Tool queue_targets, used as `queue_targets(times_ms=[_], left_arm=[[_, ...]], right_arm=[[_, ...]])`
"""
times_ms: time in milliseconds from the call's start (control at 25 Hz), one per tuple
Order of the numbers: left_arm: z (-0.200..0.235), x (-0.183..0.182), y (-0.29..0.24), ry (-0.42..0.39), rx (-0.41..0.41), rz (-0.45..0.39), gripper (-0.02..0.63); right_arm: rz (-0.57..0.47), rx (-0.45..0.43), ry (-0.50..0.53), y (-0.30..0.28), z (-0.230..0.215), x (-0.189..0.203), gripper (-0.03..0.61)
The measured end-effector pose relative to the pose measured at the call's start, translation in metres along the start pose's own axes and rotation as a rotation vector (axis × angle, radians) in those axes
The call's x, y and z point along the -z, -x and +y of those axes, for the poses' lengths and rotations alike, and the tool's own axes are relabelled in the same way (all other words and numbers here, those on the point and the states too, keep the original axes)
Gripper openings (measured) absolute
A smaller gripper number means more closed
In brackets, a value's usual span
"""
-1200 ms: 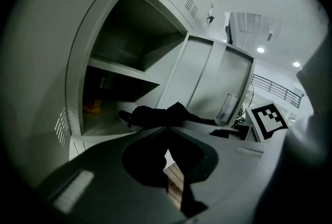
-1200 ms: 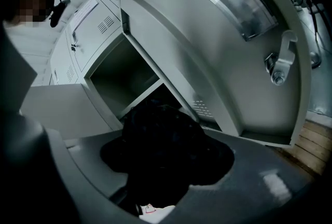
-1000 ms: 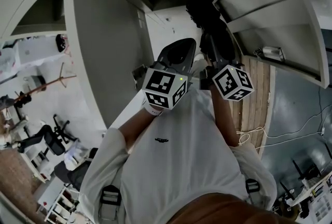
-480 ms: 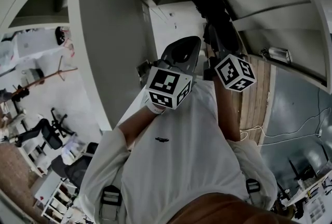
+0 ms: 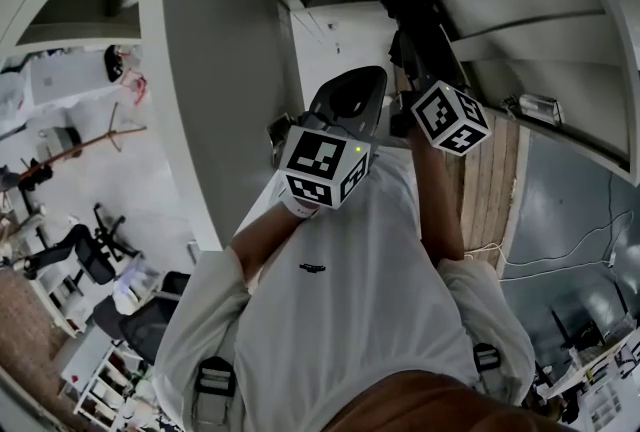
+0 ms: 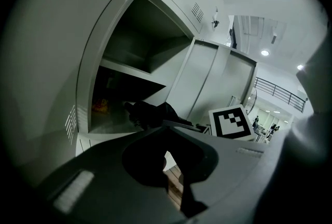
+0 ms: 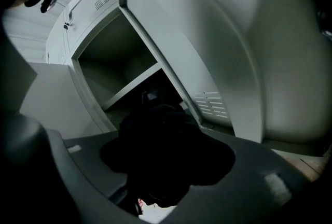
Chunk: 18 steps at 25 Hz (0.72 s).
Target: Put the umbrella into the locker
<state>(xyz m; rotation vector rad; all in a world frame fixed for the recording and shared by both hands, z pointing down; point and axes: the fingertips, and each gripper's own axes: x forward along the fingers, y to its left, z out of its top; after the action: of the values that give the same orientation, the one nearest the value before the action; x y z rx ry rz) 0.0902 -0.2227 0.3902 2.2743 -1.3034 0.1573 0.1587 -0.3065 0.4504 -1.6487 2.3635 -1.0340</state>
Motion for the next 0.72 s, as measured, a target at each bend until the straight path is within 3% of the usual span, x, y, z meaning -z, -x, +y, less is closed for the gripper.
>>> queue_targets(times_ms=[720], left_arm=[[0.009, -0.002, -0.002, 0.013, -0.017, -0.007, 0.014]], right_arm=[[0.02, -0.005, -0.003, -0.055, -0.003, -0.002, 0.264]])
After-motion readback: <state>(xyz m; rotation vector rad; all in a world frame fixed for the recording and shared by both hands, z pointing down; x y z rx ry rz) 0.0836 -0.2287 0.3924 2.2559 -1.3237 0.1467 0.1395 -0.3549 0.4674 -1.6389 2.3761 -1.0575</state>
